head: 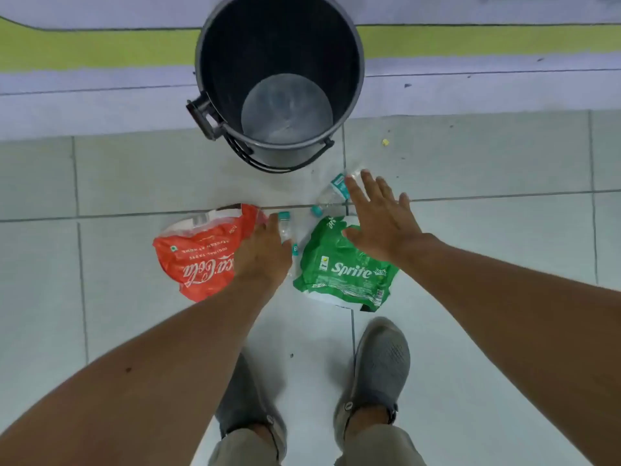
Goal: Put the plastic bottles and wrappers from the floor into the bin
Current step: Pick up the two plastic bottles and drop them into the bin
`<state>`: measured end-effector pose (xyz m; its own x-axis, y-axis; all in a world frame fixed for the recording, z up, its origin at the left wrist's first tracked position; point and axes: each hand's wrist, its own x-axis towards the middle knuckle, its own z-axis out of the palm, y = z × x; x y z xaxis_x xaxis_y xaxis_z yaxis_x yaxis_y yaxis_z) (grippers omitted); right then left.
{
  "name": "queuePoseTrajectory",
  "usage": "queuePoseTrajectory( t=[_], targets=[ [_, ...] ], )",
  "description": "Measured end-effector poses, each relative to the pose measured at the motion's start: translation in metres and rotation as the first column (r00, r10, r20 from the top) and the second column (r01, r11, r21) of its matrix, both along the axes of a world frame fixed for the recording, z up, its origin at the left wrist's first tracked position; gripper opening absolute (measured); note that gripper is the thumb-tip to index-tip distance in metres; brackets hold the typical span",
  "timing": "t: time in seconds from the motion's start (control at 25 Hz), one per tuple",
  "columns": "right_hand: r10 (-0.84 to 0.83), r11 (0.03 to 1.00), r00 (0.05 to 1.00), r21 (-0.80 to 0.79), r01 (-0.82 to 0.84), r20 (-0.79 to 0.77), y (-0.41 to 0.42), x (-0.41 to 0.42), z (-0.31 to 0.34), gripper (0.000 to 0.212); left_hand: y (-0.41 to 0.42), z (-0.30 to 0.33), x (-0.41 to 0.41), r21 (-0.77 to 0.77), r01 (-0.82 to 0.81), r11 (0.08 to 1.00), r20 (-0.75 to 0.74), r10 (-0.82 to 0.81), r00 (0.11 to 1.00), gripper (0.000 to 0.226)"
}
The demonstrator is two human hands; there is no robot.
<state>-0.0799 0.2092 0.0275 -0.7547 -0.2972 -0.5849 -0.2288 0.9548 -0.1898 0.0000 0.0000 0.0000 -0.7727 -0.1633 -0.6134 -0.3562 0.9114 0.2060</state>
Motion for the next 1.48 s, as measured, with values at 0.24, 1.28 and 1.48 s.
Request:
queuePoseTrajectory(
  t=[0.24,1.28,1.48],
  targets=[
    [0.298,0.947,0.949,0.159,-0.280,-0.106,-0.015,-0.038,-0.058,0.103,0.011,-0.034,0.002,-0.045,-0.224,0.974,-0.038,0.222,0.974,0.079],
    [-0.372,0.919,0.926,-0.116,0.377,0.059,-0.071,-0.067,0.202,0.062,-0.072,0.204,-0.035,0.210,-0.532,0.820,-0.048,0.553,0.832,0.067],
    [-0.511,0.848,0.854,-0.103,0.520,0.099,-0.103,-0.085,0.179,0.061,-0.088,0.193,-0.029,0.251,-0.529,0.811,-0.033,0.553,0.832,0.067]
  ],
)
